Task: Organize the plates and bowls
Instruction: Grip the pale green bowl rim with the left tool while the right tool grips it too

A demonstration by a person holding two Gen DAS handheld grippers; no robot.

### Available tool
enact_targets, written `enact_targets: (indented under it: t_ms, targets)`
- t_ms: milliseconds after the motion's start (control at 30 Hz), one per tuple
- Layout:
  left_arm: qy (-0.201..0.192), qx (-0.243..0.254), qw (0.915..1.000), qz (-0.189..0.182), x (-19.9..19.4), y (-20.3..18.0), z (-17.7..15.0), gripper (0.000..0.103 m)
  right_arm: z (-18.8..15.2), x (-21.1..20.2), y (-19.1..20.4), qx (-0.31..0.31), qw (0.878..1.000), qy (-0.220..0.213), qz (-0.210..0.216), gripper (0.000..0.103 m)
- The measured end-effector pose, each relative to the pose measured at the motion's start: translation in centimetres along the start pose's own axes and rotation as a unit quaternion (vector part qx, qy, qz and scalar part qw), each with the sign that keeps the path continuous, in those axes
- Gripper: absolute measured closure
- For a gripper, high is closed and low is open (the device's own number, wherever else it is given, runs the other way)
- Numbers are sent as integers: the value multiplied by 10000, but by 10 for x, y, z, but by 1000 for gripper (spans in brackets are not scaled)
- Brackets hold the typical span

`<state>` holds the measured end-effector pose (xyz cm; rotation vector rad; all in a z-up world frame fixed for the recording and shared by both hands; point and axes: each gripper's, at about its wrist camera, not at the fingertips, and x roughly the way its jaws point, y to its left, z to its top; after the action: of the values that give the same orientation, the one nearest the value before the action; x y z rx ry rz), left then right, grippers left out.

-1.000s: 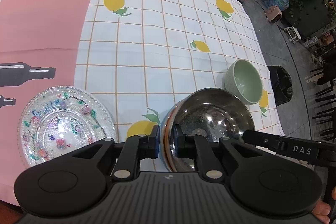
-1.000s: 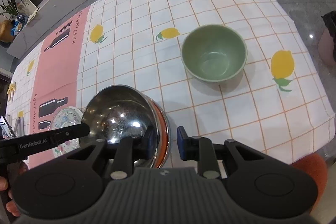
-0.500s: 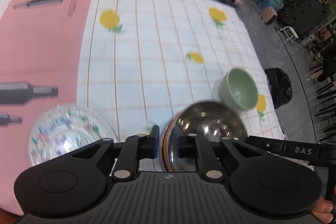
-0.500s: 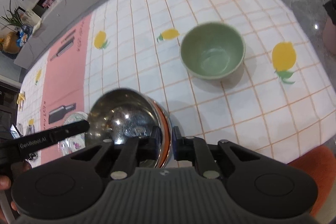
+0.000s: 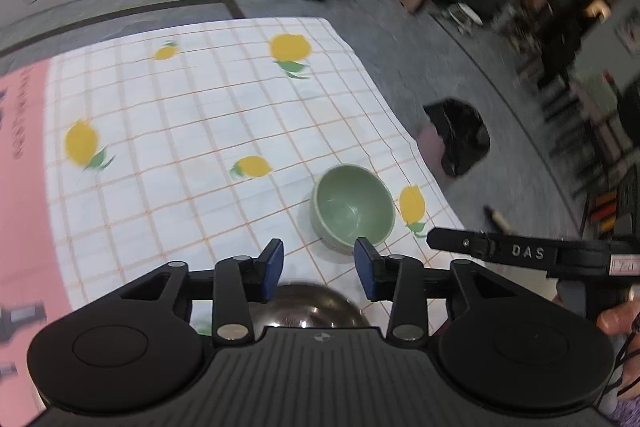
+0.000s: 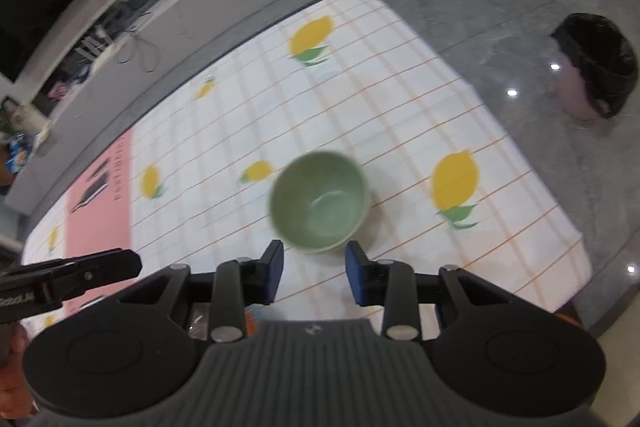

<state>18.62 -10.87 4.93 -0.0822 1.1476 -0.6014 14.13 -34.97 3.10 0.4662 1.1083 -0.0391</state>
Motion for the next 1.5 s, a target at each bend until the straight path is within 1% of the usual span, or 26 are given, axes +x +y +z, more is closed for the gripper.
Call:
enact_targets:
  t_ms: [167, 333, 533, 700, 867, 933, 1000, 1067, 1100, 1167, 1300, 1333, 1400, 1500]
  targets:
    - [535, 171, 9984, -4, 36, -2, 24, 56, 12, 23, -10, 149, 9996, 146, -181, 66]
    - [828, 500, 9952, 167, 69, -4, 41, 56, 21, 51, -19, 293, 9985, 372, -270, 66]
    - [1220, 548, 9909, 168, 108, 2, 59, 56, 29, 83, -20, 297, 9965, 690, -378, 66]
    - [1479, 552, 9874, 65, 138, 3, 61, 56, 35, 104, -23, 345, 9945, 875, -456, 66]
    - [1618, 487, 9856, -64, 153, 5, 60, 56, 37, 114, -24, 359, 9931, 1010, -468, 67]
    - [1667, 480, 9848, -38, 158, 6, 59, 56, 37, 118, -24, 364, 9928, 1049, -458, 68]
    - [1724, 461, 9839, -7, 163, 7, 59, 56, 37, 121, -24, 388, 9923, 1096, -433, 73]
    - [1772, 422, 9833, -20, 167, 8, 58, 61, 37, 123, -24, 405, 9921, 1124, -383, 75]
    - [1803, 387, 9829, -26, 169, 9, 57, 67, 36, 123, -23, 401, 9921, 1129, -378, 78]
    - [1837, 344, 9824, -34, 172, 10, 57, 78, 35, 125, -23, 400, 9919, 1137, -391, 80]
    - [1824, 319, 9827, 4, 174, 10, 57, 91, 34, 128, -25, 441, 9913, 1175, -404, 86]
    - [1829, 315, 9826, -3, 175, 10, 56, 93, 34, 130, -26, 460, 9910, 1189, -399, 87]
    - [1823, 319, 9827, 19, 174, 10, 56, 94, 33, 131, -28, 479, 9909, 1192, -411, 91]
    - [1782, 362, 9833, 71, 174, 7, 56, 94, 33, 132, -30, 528, 9910, 1172, -367, 91]
